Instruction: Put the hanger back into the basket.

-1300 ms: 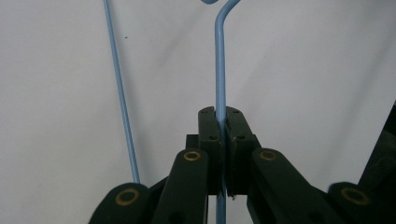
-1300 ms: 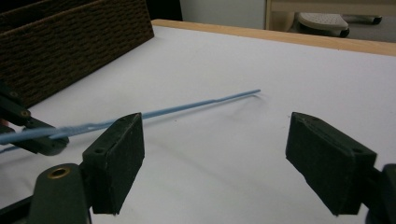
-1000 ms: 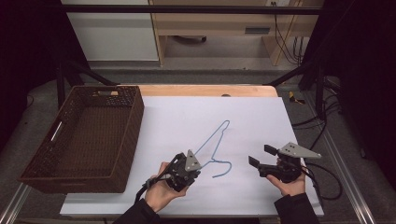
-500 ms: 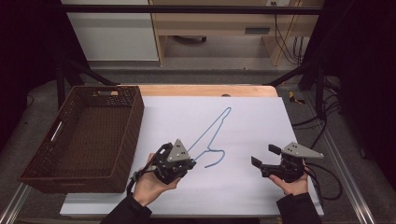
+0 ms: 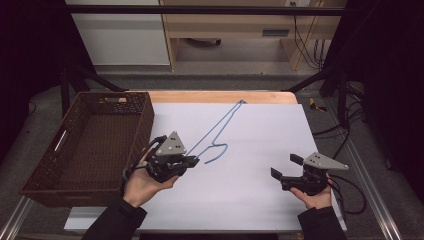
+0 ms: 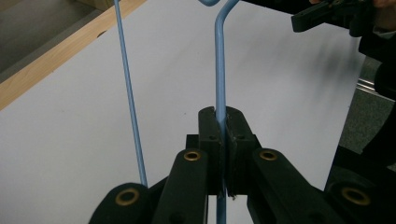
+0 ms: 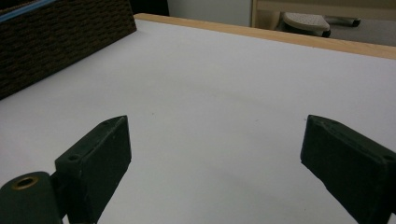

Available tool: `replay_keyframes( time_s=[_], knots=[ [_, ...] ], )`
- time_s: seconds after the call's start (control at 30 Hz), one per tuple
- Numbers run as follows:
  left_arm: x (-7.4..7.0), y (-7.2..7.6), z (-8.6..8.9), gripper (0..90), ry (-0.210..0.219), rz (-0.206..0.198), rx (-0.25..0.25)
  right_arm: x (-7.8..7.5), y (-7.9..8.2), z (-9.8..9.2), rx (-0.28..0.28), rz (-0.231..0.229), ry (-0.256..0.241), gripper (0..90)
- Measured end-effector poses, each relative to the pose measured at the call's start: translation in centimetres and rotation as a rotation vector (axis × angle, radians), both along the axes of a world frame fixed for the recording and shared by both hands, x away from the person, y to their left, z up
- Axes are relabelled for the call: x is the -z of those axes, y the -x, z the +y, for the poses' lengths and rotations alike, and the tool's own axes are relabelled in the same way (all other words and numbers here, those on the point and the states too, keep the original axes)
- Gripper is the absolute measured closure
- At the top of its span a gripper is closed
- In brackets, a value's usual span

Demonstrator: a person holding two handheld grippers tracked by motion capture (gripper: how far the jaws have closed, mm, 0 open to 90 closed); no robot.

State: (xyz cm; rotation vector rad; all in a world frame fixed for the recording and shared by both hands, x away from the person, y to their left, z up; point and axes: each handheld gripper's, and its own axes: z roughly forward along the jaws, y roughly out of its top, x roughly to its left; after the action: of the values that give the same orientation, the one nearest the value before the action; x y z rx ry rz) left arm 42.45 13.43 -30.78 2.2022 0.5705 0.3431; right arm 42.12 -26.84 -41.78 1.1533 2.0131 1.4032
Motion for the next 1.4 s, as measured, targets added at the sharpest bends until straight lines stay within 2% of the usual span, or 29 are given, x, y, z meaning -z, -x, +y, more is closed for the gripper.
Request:
replay_keyframes(
  time_s=[0.3,0.37,0.57,0.6,0.67,1.07,1.2,1.4],
  knots=[
    [-1.5,-0.6,2.1,87.4,-0.003,-0.022,-0.013,0.0,0.0,0.0,0.006,-0.004,0.043,4.1],
    [-2.1,-0.8,2.6,87.4,-0.014,-0.037,-0.024,0.0,0.1,0.0,0.007,-0.007,0.049,3.5],
    [-3.4,-1.0,3.9,87.4,0.000,-0.059,-0.042,-0.1,0.1,-0.1,0.014,-0.011,0.063,2.1],
    [-3.6,-1.1,4.2,87.4,-0.011,-0.066,-0.041,-0.1,0.2,-0.1,0.017,-0.011,0.062,2.1],
    [-3.8,-1.3,4.4,87.5,0.000,-0.065,-0.048,-0.1,0.1,-0.1,0.017,-0.011,0.063,2.1],
    [-4.6,-2.7,6.9,87.5,-0.035,-0.064,-0.063,-0.1,0.1,0.0,0.016,-0.006,0.064,2.6],
    [-4.7,-3.1,8.1,87.5,-0.009,-0.046,-0.065,0.0,0.1,0.0,0.016,-0.003,0.064,2.9],
    [-5.0,-3.8,10.1,87.4,-0.009,-0.046,-0.087,0.0,0.1,0.1,0.013,-0.002,0.065,3.0]
  ],
)
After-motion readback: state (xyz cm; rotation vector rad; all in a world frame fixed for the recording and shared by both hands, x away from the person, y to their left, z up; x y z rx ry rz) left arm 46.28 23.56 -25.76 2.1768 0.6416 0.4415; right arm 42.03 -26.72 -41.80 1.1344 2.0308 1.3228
